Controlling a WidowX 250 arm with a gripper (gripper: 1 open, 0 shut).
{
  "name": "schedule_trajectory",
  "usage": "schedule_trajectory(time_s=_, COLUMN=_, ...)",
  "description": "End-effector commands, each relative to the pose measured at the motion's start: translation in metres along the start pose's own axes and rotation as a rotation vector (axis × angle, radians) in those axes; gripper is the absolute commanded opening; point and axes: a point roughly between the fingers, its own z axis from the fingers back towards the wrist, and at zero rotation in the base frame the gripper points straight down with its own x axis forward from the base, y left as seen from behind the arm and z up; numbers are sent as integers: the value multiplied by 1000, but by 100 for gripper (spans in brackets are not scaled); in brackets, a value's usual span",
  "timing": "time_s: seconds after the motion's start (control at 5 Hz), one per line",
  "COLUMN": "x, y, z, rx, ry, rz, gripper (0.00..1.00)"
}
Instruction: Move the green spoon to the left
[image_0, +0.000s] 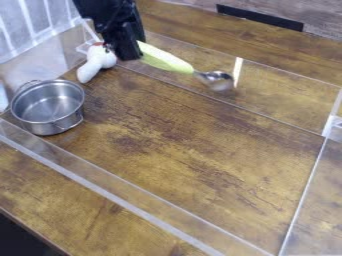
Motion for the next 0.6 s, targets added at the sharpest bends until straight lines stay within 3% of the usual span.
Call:
schedule_trajectory(time_s=0.0, x=24, y=-16, z=27, rx=-94, ry=-11, rz=16, gripper=0)
schedule_trajectory(time_s=0.4, x=83, y=-22, z=20, rx=-100, ry=-21, rz=31, gripper=0)
